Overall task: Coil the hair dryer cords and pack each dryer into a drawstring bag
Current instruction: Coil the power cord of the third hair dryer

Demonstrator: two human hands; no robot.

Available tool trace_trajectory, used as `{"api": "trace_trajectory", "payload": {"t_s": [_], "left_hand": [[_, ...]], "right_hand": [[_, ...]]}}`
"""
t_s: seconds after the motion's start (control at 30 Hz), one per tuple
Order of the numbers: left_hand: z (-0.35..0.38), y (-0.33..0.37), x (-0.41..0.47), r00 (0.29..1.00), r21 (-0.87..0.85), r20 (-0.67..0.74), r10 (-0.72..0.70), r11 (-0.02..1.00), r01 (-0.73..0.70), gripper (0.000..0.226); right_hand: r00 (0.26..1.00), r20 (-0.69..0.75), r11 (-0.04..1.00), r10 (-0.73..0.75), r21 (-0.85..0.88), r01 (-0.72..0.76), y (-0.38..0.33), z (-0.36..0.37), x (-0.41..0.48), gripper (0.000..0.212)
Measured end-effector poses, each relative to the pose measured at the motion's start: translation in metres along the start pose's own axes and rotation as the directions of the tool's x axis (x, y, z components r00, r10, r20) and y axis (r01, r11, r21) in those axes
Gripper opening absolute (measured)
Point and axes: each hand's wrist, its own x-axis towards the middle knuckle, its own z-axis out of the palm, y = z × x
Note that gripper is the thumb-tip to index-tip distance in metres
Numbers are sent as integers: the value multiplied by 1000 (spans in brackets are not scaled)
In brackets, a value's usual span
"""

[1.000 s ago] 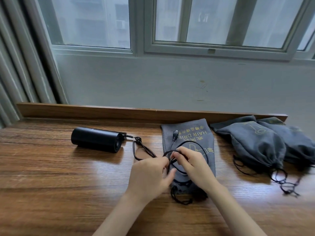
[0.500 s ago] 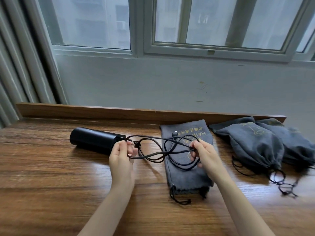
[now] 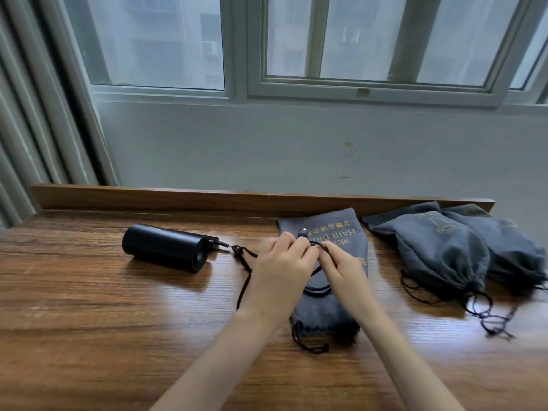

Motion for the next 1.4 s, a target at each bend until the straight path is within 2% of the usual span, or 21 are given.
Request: {"api": "trace_trajectory", "payload": {"t_s": [0.17, 0.23, 0.27, 0.33, 0.43, 0.47, 0.53, 0.6, 0.63, 0.67, 0.73, 0.8, 0.9, 0.97, 1.0, 1.07, 1.17, 1.23, 1.27, 1.33, 1.4], "left_hand": [[-6, -4, 6, 998, -81, 67, -3, 997, 8, 11], [-12, -12, 1, 982, -332, 34, -184, 925, 185, 16], [-18, -19, -1, 948, -497, -21, -317, 826, 265, 15], [-33, -38, -9, 785, -734, -110, -609, 583, 349, 18], [-41, -65, -25, 507, -898, 57, -860, 178, 403, 27], [-42, -71, -33, 442, -893, 88, -893, 126, 432, 29], [-41, -76, -46, 407, -805, 101, -908, 166, 570, 27], [-40, -75, -56, 484, -575, 14, -875, 389, 720, 21], [-41, -71, -56, 561, -460, -62, -825, 523, 717, 27], [-45, -63, -55, 681, -397, -132, -720, 668, 630, 37], [-49, -40, -47, 924, -302, -191, -332, 915, 266, 42], [-49, -17, -36, 994, -172, -109, -24, 985, 5, 29], [-46, -4, -25, 1000, -26, -2, -18, 1000, 18, 5], [-42, -9, -25, 1000, -29, -15, 6, 1000, -6, 9], [-42, -12, -27, 1000, -132, -15, -22, 991, 19, 9], [-47, -21, -32, 958, -451, -53, -280, 863, 227, 8], [-61, -51, -39, 690, -816, -17, -723, 410, 408, 15], [-68, -74, -47, 475, -900, 29, -879, 184, 395, 22], [-69, -82, -51, 415, -906, 56, -908, 128, 403, 23], [-67, -88, -56, 427, -843, 105, -898, 148, 518, 20], [-58, -84, -60, 555, -592, 110, -824, 394, 703, 16]], "right_hand": [[997, -35, 996, 63, 67, -61, 5, 4, 0, 29], [990, -49, 982, 134, 139, -126, 8, 2, 2, 32], [984, -45, 969, 173, 184, -162, 10, 1, 3, 33], [973, -28, 951, 231, 216, -220, 12, 0, 5, 35], [967, -25, 960, 252, 137, -246, 13, 1, 4, 35], [969, -18, 964, 246, 112, -243, 12, 1, 4, 35], [977, -1, 974, 214, 81, -214, 6, 3, 6, 31], [989, 6, 988, 148, 35, -148, -2, 6, 7, 30], [994, 8, 994, 110, 3, -110, -8, 7, 7, 30], [997, 15, 997, 74, -31, -74, -13, 9, 7, 30], [998, 55, 995, 29, -99, -23, -23, 14, 5, 25], [995, 104, 991, 7, -133, 7, -31, 19, 3, 22], [988, 150, 997, 42, -63, -33, -37, 22, -3, 25], [986, 158, 997, 60, -46, -53, -35, 20, -4, 26], [987, 149, 997, 64, -46, -57, -33, 19, -3, 25], [992, 98, 996, 83, 4, -84, -26, 15, 0, 26], [985, 21, 977, 173, 123, -174, -11, 8, 3, 30], [974, 14, 965, 225, 132, -225, -2, 7, 0, 31], [970, 5, 961, 242, 139, -240, 1, 8, -1, 33], [969, -25, 960, 245, 148, -239, 3, 9, -3, 38], [975, -48, 966, 215, 156, -205, 0, 12, -3, 38]]}}
